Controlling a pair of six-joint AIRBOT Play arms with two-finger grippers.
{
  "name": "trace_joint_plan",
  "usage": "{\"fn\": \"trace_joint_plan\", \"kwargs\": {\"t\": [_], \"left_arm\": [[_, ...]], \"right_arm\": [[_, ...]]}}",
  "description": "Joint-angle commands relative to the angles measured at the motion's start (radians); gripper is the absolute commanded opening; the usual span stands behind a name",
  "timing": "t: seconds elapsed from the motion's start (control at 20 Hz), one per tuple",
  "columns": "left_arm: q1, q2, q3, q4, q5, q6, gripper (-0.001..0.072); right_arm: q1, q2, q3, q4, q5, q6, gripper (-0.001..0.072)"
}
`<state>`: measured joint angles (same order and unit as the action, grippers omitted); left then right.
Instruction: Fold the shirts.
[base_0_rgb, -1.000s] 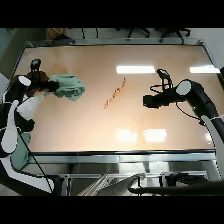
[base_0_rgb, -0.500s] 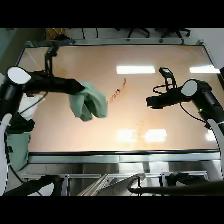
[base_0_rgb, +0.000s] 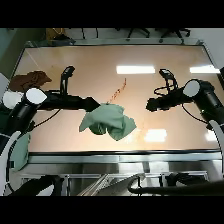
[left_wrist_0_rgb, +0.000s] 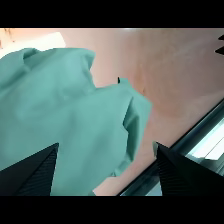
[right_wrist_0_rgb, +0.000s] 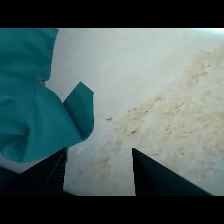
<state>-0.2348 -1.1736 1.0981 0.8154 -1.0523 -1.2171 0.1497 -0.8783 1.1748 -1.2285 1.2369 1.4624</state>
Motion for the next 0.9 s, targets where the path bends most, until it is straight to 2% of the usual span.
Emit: {"fn": "trace_joint_plan", "kwargs": {"t": [0.0, 0.1, 0.25, 0.3, 0.35, 0.4, 0.6, 0.85], "left_arm": [[0.081, 0.043, -0.029, 0.121, -0.138, -0.097, 0.066], [0.138, 0.107, -0.127, 0.187, -0.213, -0.119, 0.0661], [0.193, 0.226, -0.365, 0.178, -0.122, -0.119, 0.0661], [0.192, 0.259, -0.449, 0.175, -0.06, -0.119, 0.066], [0.183, 0.281, -0.522, 0.146, -0.004, -0.119, 0.0661], [0.166, 0.294, -0.591, 0.088, 0.063, -0.116, 0.0661], [0.0, 0.25, -0.724, -0.168, 0.319, -0.014, 0.066], [-0.248, 0.035, -0.631, -0.189, 0.54, -0.006, 0.066]], "right_arm": [[0.0, 0.003, -0.031, 0.026, 0.068, 0.003, 0.0467], [0.002, 0.013, -0.126, 0.087, 0.065, -0.027, 0.0467], [0.002, 0.007, -0.3, 0.273, -0.04, -0.128, 0.0471], [0.002, -0.002, -0.347, 0.332, -0.08, -0.166, 0.054], [0.002, -0.017, -0.386, 0.383, -0.114, -0.203, 0.0654], [0.002, -0.037, -0.41, 0.418, -0.138, -0.233, 0.0645], [0.003, -0.146, -0.421, 0.576, -0.203, -0.37, 0.0645], [0.016, -0.264, -0.421, 0.77, -0.213, -0.515, 0.0643]]}}
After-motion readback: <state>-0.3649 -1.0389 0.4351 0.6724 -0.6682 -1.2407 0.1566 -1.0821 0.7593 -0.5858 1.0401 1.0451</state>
